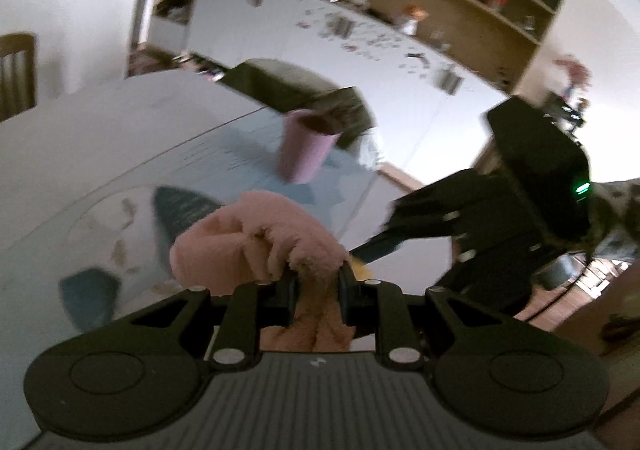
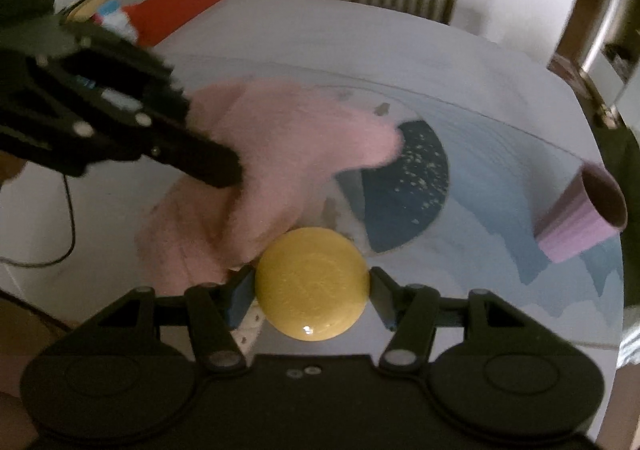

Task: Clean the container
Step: 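Rub the pink towel over the yellow cap again with the left tool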

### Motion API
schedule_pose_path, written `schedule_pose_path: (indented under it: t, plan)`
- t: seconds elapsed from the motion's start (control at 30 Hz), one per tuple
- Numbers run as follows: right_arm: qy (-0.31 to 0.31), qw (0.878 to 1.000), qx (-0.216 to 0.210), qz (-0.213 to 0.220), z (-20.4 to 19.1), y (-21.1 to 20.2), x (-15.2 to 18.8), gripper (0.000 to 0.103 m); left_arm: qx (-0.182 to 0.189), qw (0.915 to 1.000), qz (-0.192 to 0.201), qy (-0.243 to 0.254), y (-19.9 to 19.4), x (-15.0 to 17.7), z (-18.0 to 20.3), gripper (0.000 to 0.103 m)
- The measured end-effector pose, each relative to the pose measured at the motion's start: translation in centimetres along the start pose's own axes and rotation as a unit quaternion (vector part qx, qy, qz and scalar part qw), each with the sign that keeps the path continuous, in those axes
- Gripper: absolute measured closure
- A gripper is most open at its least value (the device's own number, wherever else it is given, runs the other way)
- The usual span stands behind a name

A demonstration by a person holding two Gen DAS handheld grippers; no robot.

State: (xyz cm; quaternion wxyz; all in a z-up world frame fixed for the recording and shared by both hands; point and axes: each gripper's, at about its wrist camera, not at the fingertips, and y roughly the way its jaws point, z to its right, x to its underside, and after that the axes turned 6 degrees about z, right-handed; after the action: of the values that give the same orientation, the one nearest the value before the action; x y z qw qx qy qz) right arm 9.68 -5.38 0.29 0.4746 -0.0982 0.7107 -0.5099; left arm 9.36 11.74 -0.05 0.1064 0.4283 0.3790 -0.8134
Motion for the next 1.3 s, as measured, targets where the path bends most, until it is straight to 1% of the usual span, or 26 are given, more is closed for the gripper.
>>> schedule_pose_path:
  t: [0.13,0.2,0.3,0.43,0.63,0.73,0.9,1.07,1.3]
  plan:
    - [-0.022,1.000,-0.007,-0.001,-0.9,0.2,-0.2,0.043,0.034,0.9993,0.002,0.013,0.4,-0.8,1.3,0.083]
    - [-0.029,1.000,-0.009,0.000,-1.3,0.3,-0.3,0.043,0.038,0.9992,0.000,0.015,0.9,-1.1,1.5,0.083]
    - [-0.036,0.999,-0.013,0.001,-1.7,0.6,-0.6,0.043,0.031,0.9994,-0.008,0.015,2.2,-1.0,1.2,0.083]
    - [-0.045,0.999,-0.015,0.005,-2.4,0.7,-0.7,0.043,0.013,0.9996,-0.022,-0.008,3.6,-0.3,-0.4,0.083]
    - [-0.044,0.999,-0.015,0.007,-2.4,0.8,-0.8,0.043,-0.001,0.9972,-0.025,-0.070,4.3,0.8,-3.6,0.084]
    - [-0.044,0.999,-0.016,0.007,-2.3,0.8,-0.7,0.043,-0.024,0.9950,-0.033,-0.091,4.7,1.3,-5.0,0.084]
    - [-0.049,0.999,-0.015,0.007,-2.1,1.0,-0.7,0.043,-0.045,0.9927,-0.060,-0.095,5.6,2.9,-6.0,0.084]
    - [-0.049,0.999,-0.014,0.008,-2.2,1.1,-0.5,0.043,-0.053,0.9914,-0.073,-0.094,6.1,4.2,-6.6,0.084]
    - [-0.047,0.999,-0.015,0.010,-2.0,1.0,-0.4,0.043,-0.090,0.9879,-0.115,-0.052,6.9,6.1,-6.3,0.084]
